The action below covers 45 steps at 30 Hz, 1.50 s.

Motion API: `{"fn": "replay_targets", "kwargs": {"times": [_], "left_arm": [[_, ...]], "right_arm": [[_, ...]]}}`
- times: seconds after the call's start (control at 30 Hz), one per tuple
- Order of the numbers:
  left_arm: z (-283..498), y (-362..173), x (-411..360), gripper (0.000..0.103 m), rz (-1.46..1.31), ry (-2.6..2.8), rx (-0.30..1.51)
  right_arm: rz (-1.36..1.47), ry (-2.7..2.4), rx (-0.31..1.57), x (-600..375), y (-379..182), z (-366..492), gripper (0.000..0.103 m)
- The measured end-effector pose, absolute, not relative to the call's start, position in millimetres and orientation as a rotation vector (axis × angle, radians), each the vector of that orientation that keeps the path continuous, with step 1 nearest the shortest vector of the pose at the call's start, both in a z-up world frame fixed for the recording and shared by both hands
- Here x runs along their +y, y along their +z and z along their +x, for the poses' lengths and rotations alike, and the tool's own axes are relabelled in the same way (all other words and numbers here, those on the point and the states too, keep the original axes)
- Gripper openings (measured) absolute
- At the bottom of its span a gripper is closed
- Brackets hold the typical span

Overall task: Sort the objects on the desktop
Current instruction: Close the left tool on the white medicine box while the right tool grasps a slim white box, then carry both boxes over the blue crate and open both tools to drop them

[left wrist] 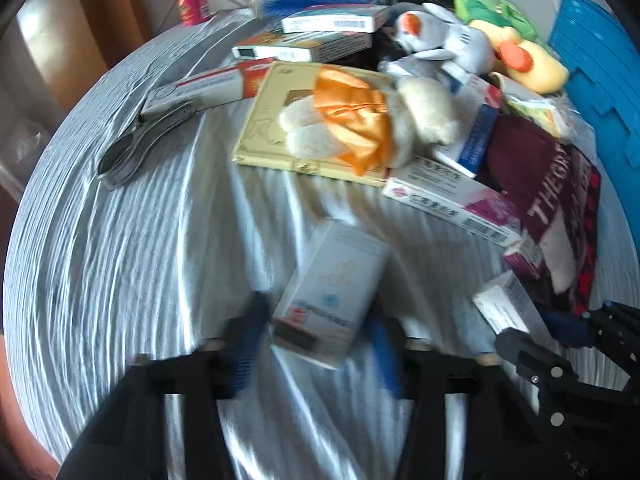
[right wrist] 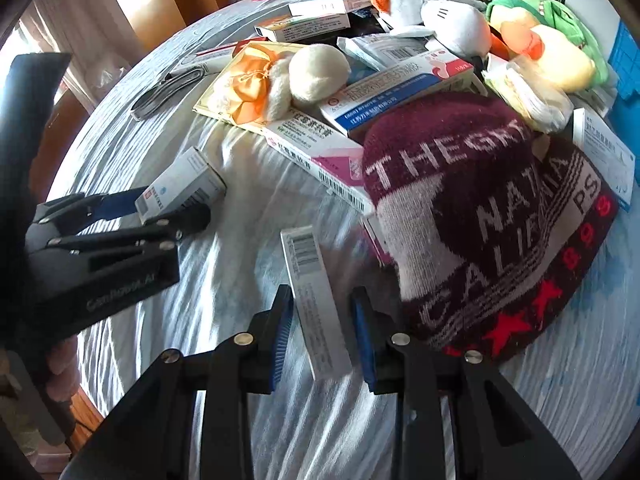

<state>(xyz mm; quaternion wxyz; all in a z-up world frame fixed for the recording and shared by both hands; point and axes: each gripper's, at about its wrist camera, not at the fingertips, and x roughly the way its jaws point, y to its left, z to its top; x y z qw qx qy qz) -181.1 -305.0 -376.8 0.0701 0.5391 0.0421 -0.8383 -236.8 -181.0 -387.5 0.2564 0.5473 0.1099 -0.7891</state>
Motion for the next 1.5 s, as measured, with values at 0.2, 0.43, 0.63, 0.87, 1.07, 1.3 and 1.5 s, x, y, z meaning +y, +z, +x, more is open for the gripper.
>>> {"fn": "replay_targets", "kwargs": {"times": [0.2,0.43,0.63,0.87,1.07,1.3,1.5], "left_arm": [[-193.7,-373.3,-300.0,0.035,1.636,-2.511,0.121],[-189.4,-367.1,-293.7,0.035,1.629,-2.520,0.104],[-200.0,-348.7,-309.7,0.035,1.571,-2.546,0.108],[-198.7,-315.4,-309.5,0.035,1.480,-2.579,0.119],[-195.9,-285.4,-305.0,0.035,1.400,-2.603,0.132],[-189.6,-246.0,-295.7,0.035,1.306,-2.654,0.142],[-194.9,-213.6,-287.8,0.035,1.273,-2.741,0.130]], "right_arm": [[1.502,-2.153,0.241,-170.6,-383.1,-222.8,0.030],[1.490,-2.177,0.243,-182.3,-382.3,-222.6,0.023],[1.421,-2.187,0.226,-180.1,-358.2,-219.6,0.018],[1.311,-2.228,0.221,-177.0,-315.5,-218.9,0.018],[1.211,-2.252,0.234,-170.3,-279.4,-218.3,0.018],[1.114,-2.321,0.260,-161.7,-239.7,-214.3,0.018],[1.052,-2.445,0.272,-151.2,-199.1,-208.6,0.018]]}}
